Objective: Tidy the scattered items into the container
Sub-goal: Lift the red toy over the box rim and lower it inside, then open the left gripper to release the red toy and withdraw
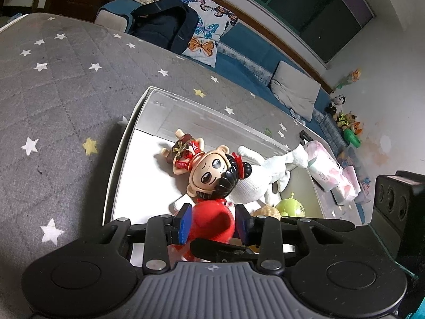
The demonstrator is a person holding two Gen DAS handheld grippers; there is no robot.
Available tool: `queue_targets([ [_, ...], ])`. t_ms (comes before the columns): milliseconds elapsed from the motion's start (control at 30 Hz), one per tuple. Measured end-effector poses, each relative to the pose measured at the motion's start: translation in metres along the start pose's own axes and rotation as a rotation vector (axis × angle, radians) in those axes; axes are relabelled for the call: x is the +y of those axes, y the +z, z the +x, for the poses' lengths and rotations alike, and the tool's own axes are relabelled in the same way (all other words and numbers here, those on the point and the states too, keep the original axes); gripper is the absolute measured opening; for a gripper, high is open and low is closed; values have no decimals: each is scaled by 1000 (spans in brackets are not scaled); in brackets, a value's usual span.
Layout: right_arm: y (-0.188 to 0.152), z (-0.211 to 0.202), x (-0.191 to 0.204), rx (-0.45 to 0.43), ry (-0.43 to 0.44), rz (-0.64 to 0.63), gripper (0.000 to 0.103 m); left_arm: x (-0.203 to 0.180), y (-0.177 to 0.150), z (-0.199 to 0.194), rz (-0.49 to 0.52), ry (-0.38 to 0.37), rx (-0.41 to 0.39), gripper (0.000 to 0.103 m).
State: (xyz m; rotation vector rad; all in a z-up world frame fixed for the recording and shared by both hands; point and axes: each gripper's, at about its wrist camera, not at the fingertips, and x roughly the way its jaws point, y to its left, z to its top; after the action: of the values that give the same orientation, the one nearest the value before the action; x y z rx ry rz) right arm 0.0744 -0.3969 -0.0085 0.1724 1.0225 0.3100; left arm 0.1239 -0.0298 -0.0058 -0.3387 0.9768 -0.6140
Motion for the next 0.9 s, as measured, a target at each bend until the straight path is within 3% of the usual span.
queue_targets([
  [900,-7,-6,0,-41,-15,-9,51,-2,-5,-5,4,29,-27,38],
])
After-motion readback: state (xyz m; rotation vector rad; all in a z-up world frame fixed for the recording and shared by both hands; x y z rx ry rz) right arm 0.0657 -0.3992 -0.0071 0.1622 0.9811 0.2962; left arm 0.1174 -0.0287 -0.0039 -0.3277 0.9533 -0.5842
